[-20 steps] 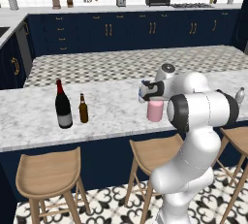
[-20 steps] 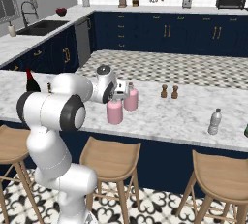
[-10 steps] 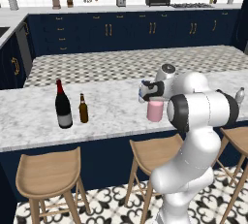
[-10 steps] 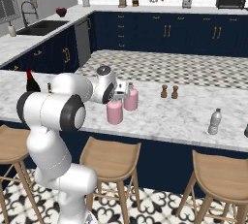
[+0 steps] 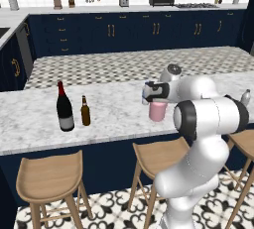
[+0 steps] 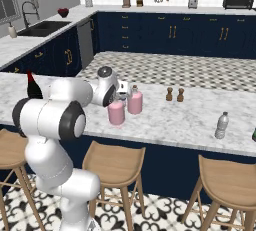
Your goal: Move the plastic bottles in the middle to the plastics group, and the glass bottles in the middle to the glass group.
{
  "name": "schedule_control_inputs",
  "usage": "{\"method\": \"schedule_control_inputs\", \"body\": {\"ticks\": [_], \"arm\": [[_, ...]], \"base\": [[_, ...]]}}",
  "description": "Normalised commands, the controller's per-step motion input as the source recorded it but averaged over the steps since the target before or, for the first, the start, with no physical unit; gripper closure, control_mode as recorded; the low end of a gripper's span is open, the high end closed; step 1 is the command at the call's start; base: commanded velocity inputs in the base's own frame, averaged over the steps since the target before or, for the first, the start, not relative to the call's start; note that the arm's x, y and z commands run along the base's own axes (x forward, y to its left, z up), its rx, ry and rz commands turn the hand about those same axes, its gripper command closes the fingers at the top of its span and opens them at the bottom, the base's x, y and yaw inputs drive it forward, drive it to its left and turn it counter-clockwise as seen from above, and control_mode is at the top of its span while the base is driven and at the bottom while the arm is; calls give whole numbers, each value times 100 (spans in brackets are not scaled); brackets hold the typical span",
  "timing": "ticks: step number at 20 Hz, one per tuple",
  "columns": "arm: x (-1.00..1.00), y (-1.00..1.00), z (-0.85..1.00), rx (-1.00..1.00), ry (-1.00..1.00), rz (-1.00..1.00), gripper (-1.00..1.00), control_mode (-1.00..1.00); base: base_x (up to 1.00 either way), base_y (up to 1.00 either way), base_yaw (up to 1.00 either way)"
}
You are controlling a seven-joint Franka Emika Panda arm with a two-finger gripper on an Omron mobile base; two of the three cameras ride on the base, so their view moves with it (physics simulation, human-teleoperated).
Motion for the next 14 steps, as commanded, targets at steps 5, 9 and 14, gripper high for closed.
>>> {"method": "schedule_control_inputs", "body": {"ticks": [5,9,14], "arm": [[-13,53,18,0,0,10,100,-100],[0,86,7,0,0,13,100,-100],[0,95,2,0,0,14,100,-100]], "base": [[0,0,0],[0,0,0],[0,0,0]]}}
